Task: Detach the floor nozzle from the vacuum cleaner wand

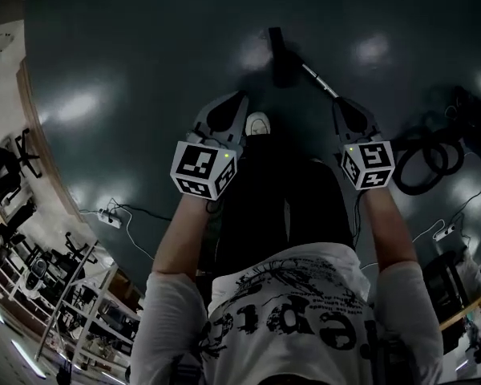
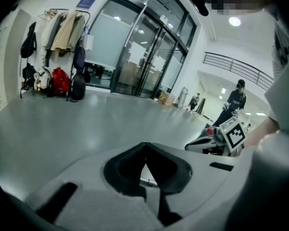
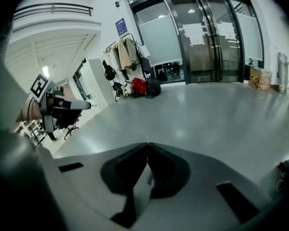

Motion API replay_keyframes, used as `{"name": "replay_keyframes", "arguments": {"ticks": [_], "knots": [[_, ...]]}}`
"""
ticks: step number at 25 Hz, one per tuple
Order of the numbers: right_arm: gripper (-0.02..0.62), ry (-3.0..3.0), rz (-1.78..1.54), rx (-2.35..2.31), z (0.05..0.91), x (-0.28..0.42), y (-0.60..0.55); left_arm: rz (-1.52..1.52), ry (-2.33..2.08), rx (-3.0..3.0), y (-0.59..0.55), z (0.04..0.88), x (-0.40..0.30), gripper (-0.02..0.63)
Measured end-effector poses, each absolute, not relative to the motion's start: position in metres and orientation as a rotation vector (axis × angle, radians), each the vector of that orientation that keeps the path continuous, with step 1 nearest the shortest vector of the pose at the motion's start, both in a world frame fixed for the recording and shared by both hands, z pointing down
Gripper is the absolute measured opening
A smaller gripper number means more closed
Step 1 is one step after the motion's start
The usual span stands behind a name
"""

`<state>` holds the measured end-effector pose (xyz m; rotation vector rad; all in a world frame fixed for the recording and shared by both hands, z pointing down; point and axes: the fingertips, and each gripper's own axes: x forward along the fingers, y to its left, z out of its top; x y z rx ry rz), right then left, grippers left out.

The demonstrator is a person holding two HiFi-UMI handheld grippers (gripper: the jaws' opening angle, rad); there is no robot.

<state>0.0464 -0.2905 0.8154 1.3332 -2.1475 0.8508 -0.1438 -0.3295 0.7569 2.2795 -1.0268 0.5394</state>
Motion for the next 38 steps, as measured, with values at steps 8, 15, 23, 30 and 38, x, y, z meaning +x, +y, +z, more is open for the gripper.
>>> {"name": "replay_keyframes", "arguments": {"ticks": [8, 15, 23, 30, 38], "knots": [[0.003, -2.108, 0.948, 1.279, 1.054, 0.106, -0.312, 0.541, -0.961, 2.379, -0.356, 0.971, -0.104, 0.005], [0.005, -2.096, 0.839, 1.042, 1.177, 0.106, -0.302, 0.587, -0.938, 2.451, -0.364, 1.084, -0.077, 0.003], [0.166, -1.951, 0.743, 0.750, 1.284, 0.109, -0.257, 0.664, -0.889, 2.205, -0.326, 1.221, -0.056, 0.088], [0.176, -1.870, 0.695, 0.653, 1.326, 0.110, -0.255, 0.786, -0.786, 2.173, -0.298, 1.263, -0.051, 0.127], [0.187, -1.826, 0.618, 0.627, 1.333, 0.106, -0.260, 0.793, -0.723, 2.110, -0.293, 1.287, -0.040, 0.256]]}}
